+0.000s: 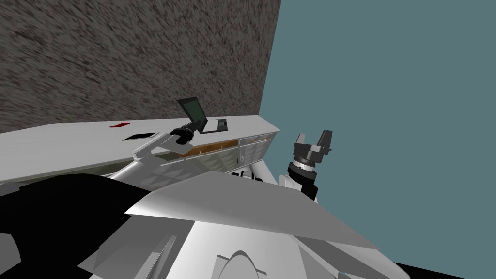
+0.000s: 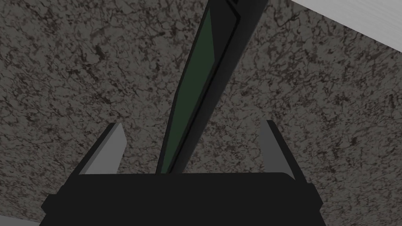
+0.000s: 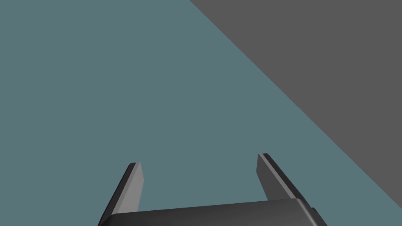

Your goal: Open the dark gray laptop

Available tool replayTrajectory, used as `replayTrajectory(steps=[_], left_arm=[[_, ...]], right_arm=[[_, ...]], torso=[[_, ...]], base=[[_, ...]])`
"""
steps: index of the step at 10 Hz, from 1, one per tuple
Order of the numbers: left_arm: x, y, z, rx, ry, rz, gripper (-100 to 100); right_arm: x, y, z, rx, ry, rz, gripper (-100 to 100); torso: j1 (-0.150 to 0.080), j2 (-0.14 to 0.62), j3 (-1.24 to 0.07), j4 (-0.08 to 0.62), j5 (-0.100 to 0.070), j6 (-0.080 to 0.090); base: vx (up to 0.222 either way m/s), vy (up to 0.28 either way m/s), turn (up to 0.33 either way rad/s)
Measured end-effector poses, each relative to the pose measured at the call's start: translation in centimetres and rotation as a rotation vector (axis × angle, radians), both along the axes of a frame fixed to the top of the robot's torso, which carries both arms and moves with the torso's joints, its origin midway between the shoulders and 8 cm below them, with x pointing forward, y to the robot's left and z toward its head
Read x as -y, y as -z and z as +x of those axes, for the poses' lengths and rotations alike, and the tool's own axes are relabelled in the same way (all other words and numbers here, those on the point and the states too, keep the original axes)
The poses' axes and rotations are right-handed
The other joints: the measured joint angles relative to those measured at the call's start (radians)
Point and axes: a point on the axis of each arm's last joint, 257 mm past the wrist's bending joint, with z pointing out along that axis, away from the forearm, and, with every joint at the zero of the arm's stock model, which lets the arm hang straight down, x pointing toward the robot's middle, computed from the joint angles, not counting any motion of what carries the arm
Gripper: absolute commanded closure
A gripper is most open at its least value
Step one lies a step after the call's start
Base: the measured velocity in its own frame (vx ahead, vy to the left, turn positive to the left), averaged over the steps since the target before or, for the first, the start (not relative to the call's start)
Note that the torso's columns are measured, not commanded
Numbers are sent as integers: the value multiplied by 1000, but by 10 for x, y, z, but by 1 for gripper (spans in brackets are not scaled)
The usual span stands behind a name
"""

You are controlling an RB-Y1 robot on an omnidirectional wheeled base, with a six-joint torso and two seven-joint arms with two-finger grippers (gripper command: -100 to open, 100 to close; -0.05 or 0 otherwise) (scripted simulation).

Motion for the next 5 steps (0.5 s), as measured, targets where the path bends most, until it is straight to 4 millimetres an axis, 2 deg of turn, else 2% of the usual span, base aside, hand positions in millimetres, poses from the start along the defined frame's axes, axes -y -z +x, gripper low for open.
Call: replayTrajectory(steps=[1, 2, 5], left_arm=[[0, -2, 0, 0, -1, -1, -100], [0, -2, 0, 0, -2, -1, 100], [-1, 0, -4, -48, -6, 76, 100]], right_arm=[[0, 0, 0, 0, 0, 0, 0], [0, 0, 0, 0, 0, 0, 0], [0, 0, 0, 0, 0, 0, 0]], torso=[[3, -3, -1, 0, 1, 0], [2, -4, -2, -1, 1, 0], [-1, -8, -5, -1, -1, 1]], base=[[65, 35, -13], [10, 5, 1], [39, -31, -7]])
